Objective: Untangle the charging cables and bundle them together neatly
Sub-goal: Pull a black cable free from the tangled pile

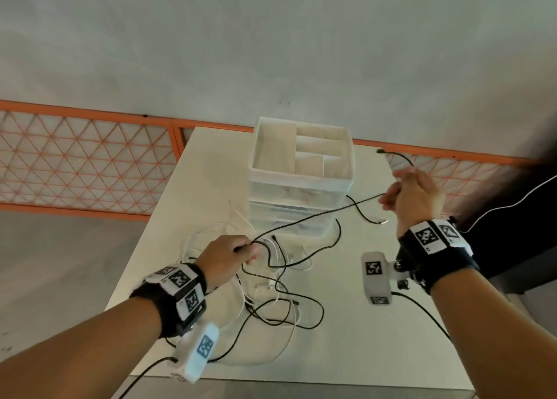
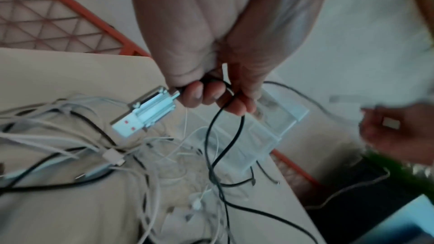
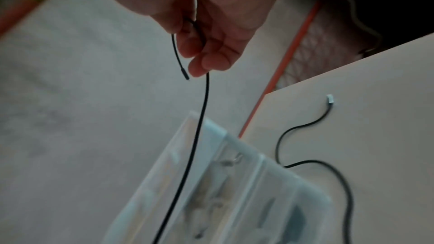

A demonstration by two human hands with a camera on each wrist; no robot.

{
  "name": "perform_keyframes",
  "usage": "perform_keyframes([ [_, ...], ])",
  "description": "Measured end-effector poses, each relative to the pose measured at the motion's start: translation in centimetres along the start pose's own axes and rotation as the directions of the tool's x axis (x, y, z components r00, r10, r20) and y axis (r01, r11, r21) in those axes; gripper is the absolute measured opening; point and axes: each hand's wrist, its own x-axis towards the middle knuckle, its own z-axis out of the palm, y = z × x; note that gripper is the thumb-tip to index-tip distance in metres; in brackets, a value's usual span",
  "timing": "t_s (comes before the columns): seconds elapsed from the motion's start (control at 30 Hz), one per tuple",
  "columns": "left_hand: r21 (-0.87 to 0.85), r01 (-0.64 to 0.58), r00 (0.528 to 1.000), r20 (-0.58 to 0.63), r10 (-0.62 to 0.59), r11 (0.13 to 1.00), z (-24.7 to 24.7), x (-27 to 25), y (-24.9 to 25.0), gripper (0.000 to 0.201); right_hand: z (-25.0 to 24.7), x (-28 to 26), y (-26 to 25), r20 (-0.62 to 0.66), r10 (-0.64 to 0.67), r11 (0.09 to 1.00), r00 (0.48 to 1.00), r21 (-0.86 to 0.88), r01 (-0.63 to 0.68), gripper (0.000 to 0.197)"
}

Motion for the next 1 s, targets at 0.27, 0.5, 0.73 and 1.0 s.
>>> perform_keyframes([
  [0.27, -0.181, -0.252, 0.957, -0.193, 0.217, 0.951, -1.8, 0.7, 5.6, 0.021, 2.4, -4.8, 0.1, 0.436, -0.084, 0.701, 0.896, -0.614, 0.364, 0.073],
  [0.5, -0.053, -0.264, 0.961, -0.103, 0.258, 0.963, -1.6, 1.4, 6.5, 0.025, 5.4, -7.6, -2.0, 0.559, -0.32, 0.736, 0.765, -0.362, 0.572, 0.011],
  [0.73, 0.054, 0.035, 0.998, -0.047, -0.032, 0.998, -0.3, 0.7, -0.7, 0.032, 2.7, -2.2, -1.0, 0.257, -0.182, 0.756, 0.949, -0.581, 0.302, 0.02],
  [1.0, 0.272, 0.094, 0.992, 0.057, -0.114, 0.958, -1.4, 1.2, -2.0, 0.027, 1.7, -0.1, 0.8, 0.175, -0.046, 0.881, 0.984, -0.457, 0.122, 0.011],
])
